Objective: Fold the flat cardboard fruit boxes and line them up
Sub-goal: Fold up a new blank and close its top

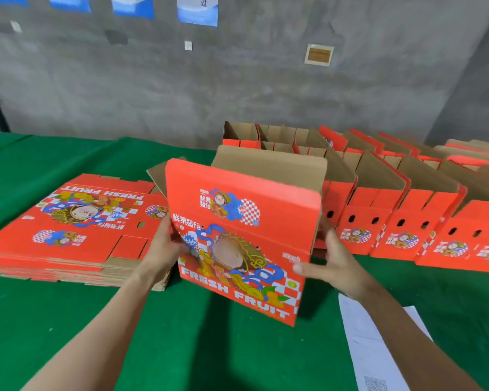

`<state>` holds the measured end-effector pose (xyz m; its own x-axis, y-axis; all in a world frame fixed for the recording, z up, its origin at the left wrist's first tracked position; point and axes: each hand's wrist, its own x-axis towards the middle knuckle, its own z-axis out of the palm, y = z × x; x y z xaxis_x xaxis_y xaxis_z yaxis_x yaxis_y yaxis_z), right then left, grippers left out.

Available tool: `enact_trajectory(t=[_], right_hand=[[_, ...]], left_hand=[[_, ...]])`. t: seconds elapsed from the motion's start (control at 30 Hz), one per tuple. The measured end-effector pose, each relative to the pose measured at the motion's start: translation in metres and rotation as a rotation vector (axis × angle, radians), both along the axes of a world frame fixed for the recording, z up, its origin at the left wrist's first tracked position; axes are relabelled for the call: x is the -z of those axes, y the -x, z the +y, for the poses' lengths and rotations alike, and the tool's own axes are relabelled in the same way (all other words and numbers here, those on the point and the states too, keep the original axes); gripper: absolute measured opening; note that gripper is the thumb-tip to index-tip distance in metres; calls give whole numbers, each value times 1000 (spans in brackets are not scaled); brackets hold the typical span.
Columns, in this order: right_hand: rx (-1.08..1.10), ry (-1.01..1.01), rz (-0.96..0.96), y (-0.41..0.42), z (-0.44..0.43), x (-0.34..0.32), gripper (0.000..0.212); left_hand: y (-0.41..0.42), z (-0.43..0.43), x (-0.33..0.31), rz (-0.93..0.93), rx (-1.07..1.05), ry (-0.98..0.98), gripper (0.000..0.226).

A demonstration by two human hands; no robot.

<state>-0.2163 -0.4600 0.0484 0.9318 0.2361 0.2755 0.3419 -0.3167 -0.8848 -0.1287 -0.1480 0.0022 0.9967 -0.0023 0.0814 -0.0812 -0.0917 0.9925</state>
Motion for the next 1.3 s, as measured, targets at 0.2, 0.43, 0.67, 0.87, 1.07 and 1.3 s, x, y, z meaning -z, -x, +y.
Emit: enact_trajectory(t=[0.2,0.43,0.67,0.87,1.07,1.3], right_hand=[[410,51,-62,-11,23,50,84],[404,279,-215,-26,57,106,53],[560,198,-295,-41,63,89,64],[580,-84,-69,-56,54,97,121],[328,-58,108,-71,43,90,68],[233,336,38,-87,66,74,55]], left_hand=[[-28,-26,-17,-25,96,-177,45],[-9,-62,-12,126,249,-25,38],[-4,-52,-7,37,368,-40,79],[-3,-33,2,73,572,-406,145],[-6,-41,14,-51,373,-525,131],[-19,-22,8,-25,184,-468,92]])
